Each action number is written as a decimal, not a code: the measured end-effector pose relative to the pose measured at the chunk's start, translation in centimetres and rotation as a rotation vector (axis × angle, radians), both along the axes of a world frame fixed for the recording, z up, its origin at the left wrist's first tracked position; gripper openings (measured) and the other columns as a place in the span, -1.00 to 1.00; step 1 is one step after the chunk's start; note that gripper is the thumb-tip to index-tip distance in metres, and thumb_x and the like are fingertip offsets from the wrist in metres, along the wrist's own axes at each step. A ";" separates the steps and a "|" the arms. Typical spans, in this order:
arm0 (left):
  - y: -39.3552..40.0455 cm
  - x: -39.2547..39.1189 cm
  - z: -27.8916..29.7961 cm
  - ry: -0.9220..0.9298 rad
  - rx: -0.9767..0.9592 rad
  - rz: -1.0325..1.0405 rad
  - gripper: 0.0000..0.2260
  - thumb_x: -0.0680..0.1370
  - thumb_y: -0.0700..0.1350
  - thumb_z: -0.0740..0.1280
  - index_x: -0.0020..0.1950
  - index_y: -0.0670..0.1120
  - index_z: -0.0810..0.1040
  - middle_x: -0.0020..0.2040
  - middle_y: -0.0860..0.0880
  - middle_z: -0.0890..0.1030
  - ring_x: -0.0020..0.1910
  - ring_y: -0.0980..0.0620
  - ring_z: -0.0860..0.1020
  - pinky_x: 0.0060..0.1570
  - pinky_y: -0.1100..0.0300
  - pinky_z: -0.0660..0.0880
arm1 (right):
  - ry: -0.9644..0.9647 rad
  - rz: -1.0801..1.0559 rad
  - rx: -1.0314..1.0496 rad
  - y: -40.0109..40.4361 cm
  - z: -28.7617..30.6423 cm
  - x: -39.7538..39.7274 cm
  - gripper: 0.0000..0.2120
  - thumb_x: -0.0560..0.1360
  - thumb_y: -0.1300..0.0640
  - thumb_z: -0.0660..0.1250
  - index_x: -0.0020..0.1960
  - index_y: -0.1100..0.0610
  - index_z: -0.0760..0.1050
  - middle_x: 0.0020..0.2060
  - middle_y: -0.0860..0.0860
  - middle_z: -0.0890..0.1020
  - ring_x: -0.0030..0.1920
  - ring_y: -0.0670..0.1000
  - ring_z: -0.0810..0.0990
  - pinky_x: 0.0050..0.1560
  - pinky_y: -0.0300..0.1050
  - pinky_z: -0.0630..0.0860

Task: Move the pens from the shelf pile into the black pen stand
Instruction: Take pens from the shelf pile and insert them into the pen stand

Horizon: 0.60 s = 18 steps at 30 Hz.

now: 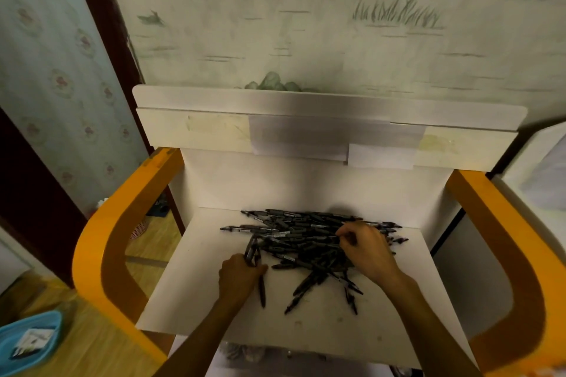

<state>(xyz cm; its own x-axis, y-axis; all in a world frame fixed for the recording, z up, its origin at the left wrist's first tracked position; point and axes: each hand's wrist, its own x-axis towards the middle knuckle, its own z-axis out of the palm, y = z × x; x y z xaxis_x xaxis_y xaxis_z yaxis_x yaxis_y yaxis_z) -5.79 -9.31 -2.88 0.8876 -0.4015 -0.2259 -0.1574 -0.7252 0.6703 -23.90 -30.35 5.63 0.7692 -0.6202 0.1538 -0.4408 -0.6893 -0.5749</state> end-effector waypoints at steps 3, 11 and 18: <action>-0.2 -0.1 0.0 -0.002 -0.014 0.026 -0.74 0.47 0.06 0.48 -0.15 -0.10 0.53 -0.30 0.00 0.54 -0.37 0.10 0.50 -0.44 0.27 0.40 | -0.004 -0.009 0.001 -0.2 -0.2 -0.1 -0.84 0.51 0.19 0.34 0.00 -0.02 0.64 -0.04 -0.06 0.66 -0.09 -0.08 0.61 -0.02 -0.11 0.59; 1.2 1.5 -0.5 -0.012 0.022 0.025 -0.73 0.58 0.11 0.33 -0.13 -0.08 0.49 -0.27 -0.03 0.57 -0.35 0.03 0.55 -0.30 0.15 0.54 | -0.008 -0.036 0.037 -0.4 -0.5 -0.7 -0.82 0.51 0.20 0.34 0.02 -0.01 0.64 -0.10 -0.09 0.67 -0.15 -0.12 0.62 -0.04 -0.10 0.62; 1.8 4.6 0.4 0.050 -0.128 0.047 -0.70 0.63 -0.20 0.29 0.27 -0.13 0.22 0.19 -0.25 0.52 -0.26 -0.09 0.59 -0.38 0.12 0.55 | -0.006 -0.041 0.029 -0.8 -0.4 -0.8 -0.82 0.50 0.20 0.34 -0.02 -0.03 0.64 -0.15 -0.09 0.68 -0.18 -0.12 0.62 -0.07 -0.07 0.61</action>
